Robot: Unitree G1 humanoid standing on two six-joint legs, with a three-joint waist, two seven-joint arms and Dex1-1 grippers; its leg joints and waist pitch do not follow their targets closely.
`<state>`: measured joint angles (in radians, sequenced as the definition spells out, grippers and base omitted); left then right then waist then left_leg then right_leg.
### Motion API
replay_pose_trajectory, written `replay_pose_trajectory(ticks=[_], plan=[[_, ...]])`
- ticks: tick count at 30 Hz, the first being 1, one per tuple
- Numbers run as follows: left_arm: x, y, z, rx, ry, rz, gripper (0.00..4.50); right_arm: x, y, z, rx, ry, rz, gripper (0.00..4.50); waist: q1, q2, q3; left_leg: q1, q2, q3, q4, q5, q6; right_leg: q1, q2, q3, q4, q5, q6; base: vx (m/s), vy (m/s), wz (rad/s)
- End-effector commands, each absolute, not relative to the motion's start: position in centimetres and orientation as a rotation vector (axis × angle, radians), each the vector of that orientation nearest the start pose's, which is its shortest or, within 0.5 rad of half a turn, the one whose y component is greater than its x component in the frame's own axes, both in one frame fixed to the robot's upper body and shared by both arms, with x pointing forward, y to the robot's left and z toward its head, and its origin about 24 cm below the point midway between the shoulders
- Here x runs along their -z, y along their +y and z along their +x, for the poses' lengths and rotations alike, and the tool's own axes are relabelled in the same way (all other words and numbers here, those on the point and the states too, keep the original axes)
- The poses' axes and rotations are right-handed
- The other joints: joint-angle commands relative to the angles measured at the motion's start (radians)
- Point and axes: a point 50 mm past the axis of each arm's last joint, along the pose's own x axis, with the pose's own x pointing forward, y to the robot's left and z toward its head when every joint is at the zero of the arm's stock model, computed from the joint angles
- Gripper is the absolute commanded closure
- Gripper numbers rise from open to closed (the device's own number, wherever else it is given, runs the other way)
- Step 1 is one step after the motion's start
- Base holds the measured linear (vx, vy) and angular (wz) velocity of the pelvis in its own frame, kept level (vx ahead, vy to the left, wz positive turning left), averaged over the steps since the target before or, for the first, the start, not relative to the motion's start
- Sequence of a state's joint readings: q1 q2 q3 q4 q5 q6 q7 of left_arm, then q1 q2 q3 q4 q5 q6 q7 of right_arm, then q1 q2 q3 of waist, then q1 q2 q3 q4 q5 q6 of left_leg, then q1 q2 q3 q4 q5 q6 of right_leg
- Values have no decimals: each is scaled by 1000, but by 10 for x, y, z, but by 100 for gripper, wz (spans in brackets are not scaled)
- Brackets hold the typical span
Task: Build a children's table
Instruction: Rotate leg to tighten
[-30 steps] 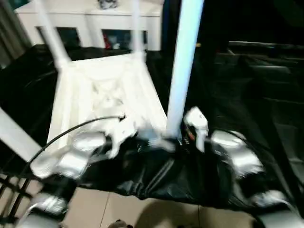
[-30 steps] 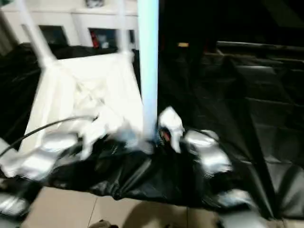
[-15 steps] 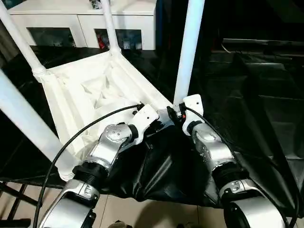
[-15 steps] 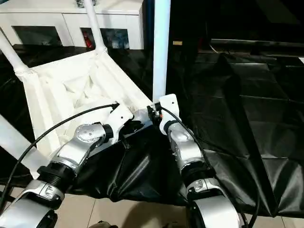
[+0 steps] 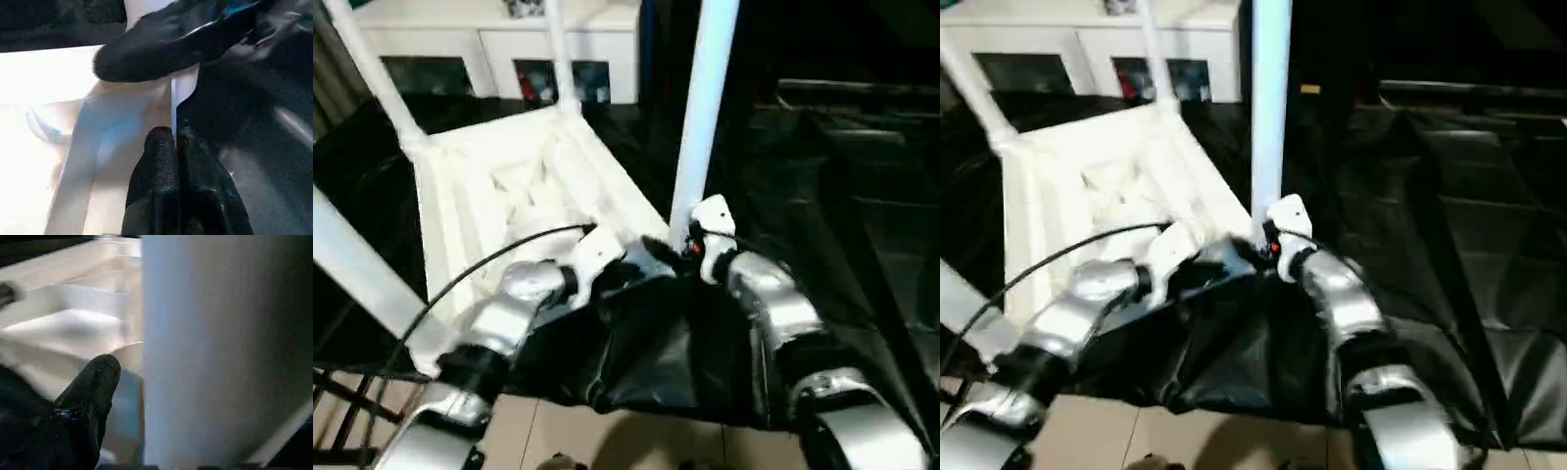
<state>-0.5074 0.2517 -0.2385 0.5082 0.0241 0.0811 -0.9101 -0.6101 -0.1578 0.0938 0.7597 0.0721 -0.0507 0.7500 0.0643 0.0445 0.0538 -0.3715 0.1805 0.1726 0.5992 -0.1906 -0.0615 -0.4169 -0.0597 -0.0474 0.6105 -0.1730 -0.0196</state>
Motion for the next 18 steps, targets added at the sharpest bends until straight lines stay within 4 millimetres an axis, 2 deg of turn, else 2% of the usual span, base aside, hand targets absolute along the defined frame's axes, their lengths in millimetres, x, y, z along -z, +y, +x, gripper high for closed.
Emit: replay_pose_trajectory(ticks=[1,5,9,10,12,15,17,18], plan=[[-61,96,309,1218,172,288,450,-49,-100,328,-1069,186,-152,87,4,-12,-70,5,46,-7,-62,-166,95,65,-74,39,-65,-144,-254,0,0,0],[-61,103,306,1246,178,300,450,-46,-103,319,-1186,214,-186,87,10,-12,-67,5,45,-7,-63,-178,92,61,-75,40,-71,-196,-240,0,0,0],[-61,117,300,1288,203,325,450,-46,-107,308,-1319,247,-193,87,14,-16,-68,6,49,-9,-67,-187,84,60,-76,41,-70,-238,-223,0,0,0],[-61,122,297,1303,212,332,450,-47,-108,305,-1348,251,-189,87,15,-14,-66,6,49,-10,-67,-189,83,57,-75,41,-72,-242,-222,0,0,0],[-61,130,293,1326,226,337,450,-48,-110,302,-1393,261,-186,112,15,-15,-66,6,50,-9,-68,-185,83,56,-75,42,-71,-233,-223,0,0,0],[-61,139,288,1350,244,342,450,-48,-112,297,-1451,288,-210,121,19,-14,-68,6,49,-8,-67,-171,83,56,-74,41,-68,-214,-226,0,0,0],[-61,141,287,1351,246,342,450,-48,-113,296,-1460,292,-219,151,20,-16,-67,7,49,-8,-67,-175,83,55,-74,42,-69,-217,-225,0,0,0],[-62,142,287,1352,246,340,450,-48,-114,296,-1466,296,-224,151,21,-16,-66,7,48,-8,-67,-179,80,54,-74,42,-71,-229,-223,0,0,0]])
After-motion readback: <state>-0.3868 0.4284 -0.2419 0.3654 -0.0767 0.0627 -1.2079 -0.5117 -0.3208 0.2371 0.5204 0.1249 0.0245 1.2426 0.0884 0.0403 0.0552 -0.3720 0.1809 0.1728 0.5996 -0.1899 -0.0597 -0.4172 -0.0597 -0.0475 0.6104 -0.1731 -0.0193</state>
